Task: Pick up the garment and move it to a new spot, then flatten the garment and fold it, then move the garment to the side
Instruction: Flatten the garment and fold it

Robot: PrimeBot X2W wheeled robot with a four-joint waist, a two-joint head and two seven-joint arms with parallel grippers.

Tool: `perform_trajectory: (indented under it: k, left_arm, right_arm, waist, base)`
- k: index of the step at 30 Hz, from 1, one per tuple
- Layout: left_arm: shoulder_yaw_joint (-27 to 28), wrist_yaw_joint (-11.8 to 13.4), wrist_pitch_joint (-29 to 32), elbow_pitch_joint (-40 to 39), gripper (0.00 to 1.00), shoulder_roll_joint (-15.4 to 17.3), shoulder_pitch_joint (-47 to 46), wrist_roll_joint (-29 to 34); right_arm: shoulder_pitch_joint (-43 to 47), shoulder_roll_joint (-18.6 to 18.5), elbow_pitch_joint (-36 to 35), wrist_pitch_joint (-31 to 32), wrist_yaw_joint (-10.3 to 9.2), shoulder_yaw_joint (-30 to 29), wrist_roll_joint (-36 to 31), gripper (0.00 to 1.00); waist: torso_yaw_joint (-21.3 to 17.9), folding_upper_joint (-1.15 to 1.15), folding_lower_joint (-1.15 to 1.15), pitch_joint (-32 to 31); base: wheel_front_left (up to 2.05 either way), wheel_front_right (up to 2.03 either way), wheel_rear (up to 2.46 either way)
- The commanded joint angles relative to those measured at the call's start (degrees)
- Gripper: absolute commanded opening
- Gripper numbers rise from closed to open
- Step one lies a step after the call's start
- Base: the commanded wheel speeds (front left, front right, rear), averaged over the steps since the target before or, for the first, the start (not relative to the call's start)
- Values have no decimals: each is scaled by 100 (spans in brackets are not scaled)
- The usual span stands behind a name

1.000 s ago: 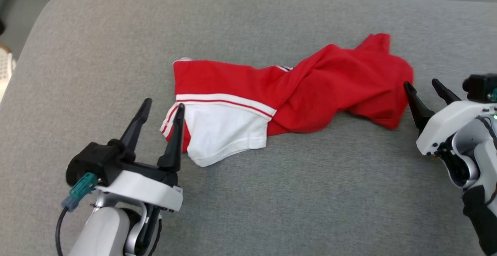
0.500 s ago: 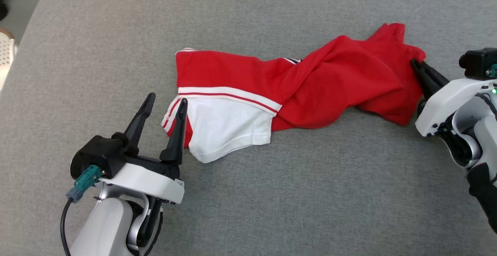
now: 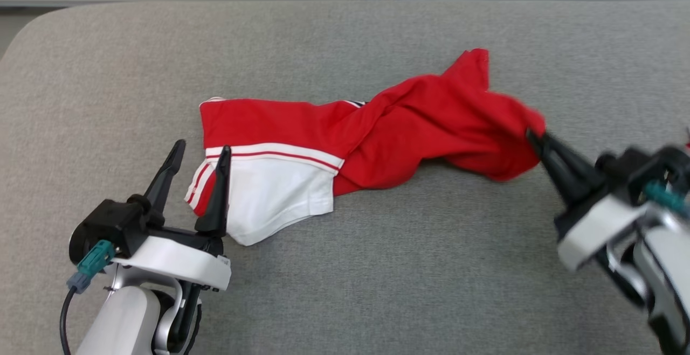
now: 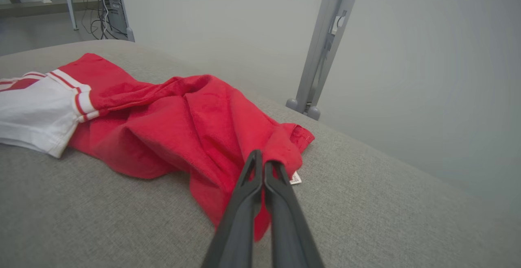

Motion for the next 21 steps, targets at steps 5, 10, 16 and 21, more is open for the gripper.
perform_trajectory:
  k: [5, 10, 16, 21]
  left_arm:
    - [73, 76, 81, -79, 100, 107, 236, -82]
    - [110, 132, 165, -159, 100, 190, 399, -117]
    - [129, 210, 253, -209, 100, 226, 553, -177]
    - [142, 253, 267, -211, 100, 244, 691, -215]
  right_arm:
    - [1090, -103, -507, -79, -2, -204, -323, 0]
    - [1762, 76, -438, -101, -2, -463, -334, 0]
    - [2030, 462, 71, -181, -2, -553, -13, 0]
    - [2134, 782, 389, -258, -2, -648, 237, 100]
  waist:
    - [-237, 0, 0, -220]
    - [-317, 0, 0, -304]
    - [-383, 0, 0, -394]
    - [-430, 0, 0, -527]
  base:
    - [0, 0, 0]
    - [0, 0, 0]
    - [0, 0, 0]
    - [0, 0, 0]
